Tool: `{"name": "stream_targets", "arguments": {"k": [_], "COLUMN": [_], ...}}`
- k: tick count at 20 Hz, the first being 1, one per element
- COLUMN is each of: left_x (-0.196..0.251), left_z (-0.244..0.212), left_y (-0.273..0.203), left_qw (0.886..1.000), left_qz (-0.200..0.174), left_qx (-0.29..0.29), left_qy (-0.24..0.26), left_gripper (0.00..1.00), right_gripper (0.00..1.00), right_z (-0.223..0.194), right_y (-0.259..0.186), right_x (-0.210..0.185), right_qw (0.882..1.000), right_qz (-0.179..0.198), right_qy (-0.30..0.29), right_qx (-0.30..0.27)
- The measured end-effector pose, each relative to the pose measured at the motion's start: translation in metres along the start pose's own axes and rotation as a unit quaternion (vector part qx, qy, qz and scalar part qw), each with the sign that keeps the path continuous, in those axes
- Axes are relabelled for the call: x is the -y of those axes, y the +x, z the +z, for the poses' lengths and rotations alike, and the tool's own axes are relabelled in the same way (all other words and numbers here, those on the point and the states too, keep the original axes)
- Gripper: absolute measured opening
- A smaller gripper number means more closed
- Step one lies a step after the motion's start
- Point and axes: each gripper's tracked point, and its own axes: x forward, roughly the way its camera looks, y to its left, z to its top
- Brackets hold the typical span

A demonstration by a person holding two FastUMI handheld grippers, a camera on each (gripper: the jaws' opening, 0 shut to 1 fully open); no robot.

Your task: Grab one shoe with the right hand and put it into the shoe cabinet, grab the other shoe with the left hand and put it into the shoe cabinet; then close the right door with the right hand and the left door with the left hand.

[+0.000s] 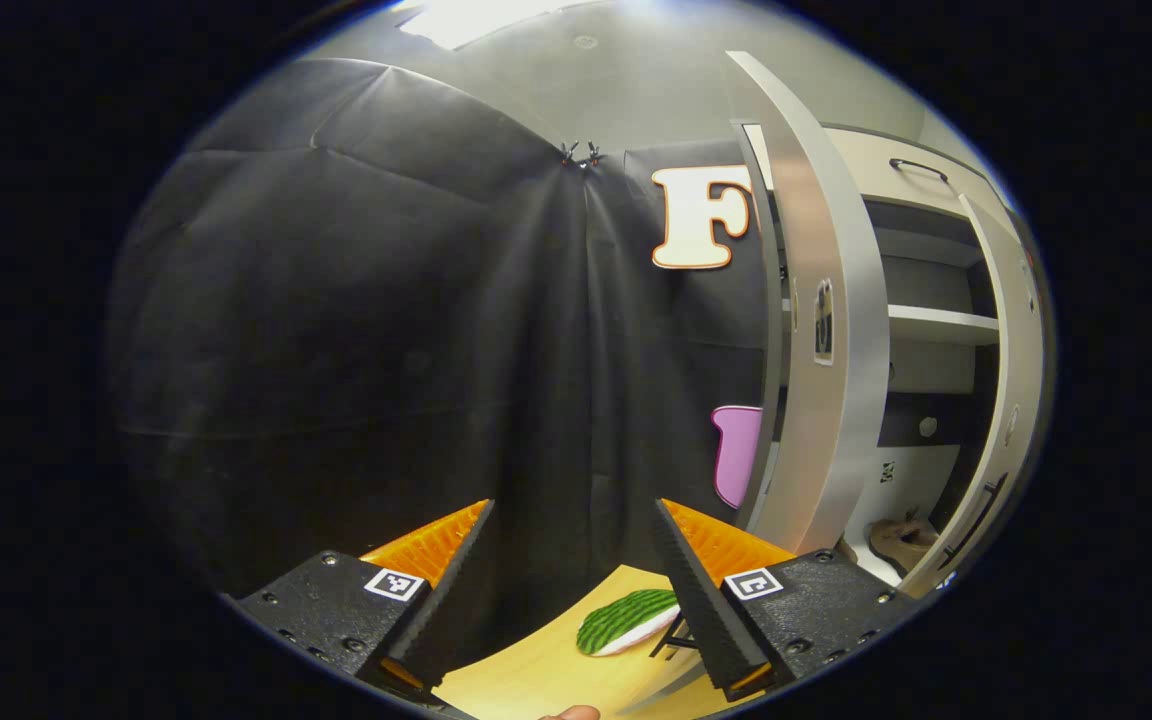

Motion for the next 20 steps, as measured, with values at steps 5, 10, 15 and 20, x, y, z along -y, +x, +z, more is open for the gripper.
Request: {"name": "stream_targets", "arguments": {"k": [5,10,15,20], "left_x": [-0.0028,-0.0039,-0.0046,-0.0028], "left_z": [0.0001,-0.0030,-0.0038,-0.0044], "left_y": [0.0041,0.0034,0.0043,0.0077], "left_qw": [1.000,1.000,1.000,1.000], "left_qz": [0.008,0.004,0.000,-0.009], "left_qx": [0.006,0.007,0.009,0.007], "left_qy": [-0.005,-0.014,-0.017,-0.027], "left_gripper": [0.92,0.92,0.93,0.93], "right_gripper": [0.98,0.98,0.98,0.98], "right_z": [-0.0047,-0.0071,-0.0086,-0.0081], "right_y": [0.0027,0.0044,0.0034,0.0012], "right_x": [0.0074,0.0059,0.0052,0.0079], "right_qw": [1.000,1.000,1.000,1.000], "right_qz": [-0.005,-0.002,-0.001,-0.003], "right_qy": [0.006,0.012,0.011,0.015], "right_qx": [-0.005,-0.008,-0.010,-0.009]}}
